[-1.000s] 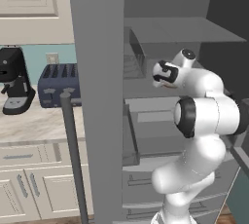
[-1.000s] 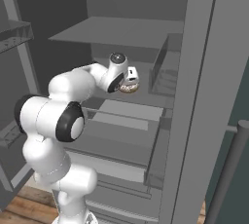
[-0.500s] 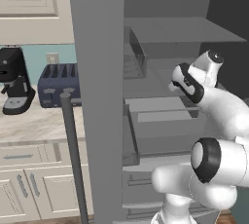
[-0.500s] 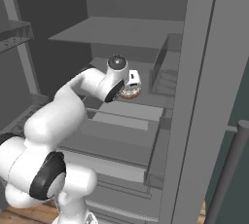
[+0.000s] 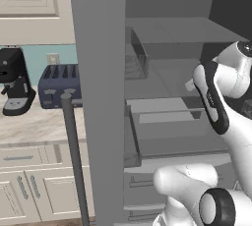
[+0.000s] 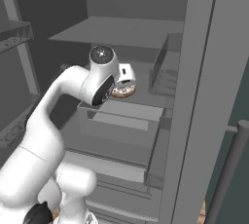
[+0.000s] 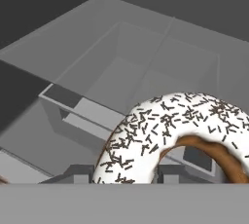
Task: Take the cake and donut from the fridge and place them on the empty tray on the dining counter.
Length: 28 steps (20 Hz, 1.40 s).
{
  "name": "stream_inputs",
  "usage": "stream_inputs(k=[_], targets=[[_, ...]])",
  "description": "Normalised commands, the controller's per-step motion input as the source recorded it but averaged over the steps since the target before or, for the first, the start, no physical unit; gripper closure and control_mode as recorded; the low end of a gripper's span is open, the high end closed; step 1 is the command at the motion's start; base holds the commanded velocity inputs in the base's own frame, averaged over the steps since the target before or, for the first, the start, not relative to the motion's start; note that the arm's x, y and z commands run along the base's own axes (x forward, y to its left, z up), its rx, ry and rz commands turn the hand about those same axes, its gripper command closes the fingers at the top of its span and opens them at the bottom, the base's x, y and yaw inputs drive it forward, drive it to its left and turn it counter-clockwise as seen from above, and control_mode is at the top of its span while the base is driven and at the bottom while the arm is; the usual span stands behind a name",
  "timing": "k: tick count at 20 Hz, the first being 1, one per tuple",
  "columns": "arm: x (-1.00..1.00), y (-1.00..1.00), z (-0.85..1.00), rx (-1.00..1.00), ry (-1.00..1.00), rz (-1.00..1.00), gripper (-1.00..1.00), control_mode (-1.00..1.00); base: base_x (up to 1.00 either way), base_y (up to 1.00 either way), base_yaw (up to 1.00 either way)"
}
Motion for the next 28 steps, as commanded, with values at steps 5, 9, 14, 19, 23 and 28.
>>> stream_inputs(k=[5,9,14,19,23,28], targets=[[-1.0,0.0,0.1,-0.02,-0.11,0.0,1.0,-1.0,0.0,0.0,0.0],[-0.85,0.16,0.0,-0.04,-0.07,0.0,1.0,-1.0,0.0,0.0,0.0],[-0.35,0.25,-0.01,-0.04,0.01,0.0,1.0,-1.0,0.0,0.0,0.0],[-0.07,0.04,-0.01,-0.01,0.0,0.0,1.0,1.0,-0.62,0.02,0.0],[0.0,0.0,0.0,0.0,0.0,0.0,1.0,1.0,-1.0,0.0,0.0],[0.0,0.0,0.0,0.0,0.0,0.0,1.0,1.0,-1.0,0.0,0.0]])
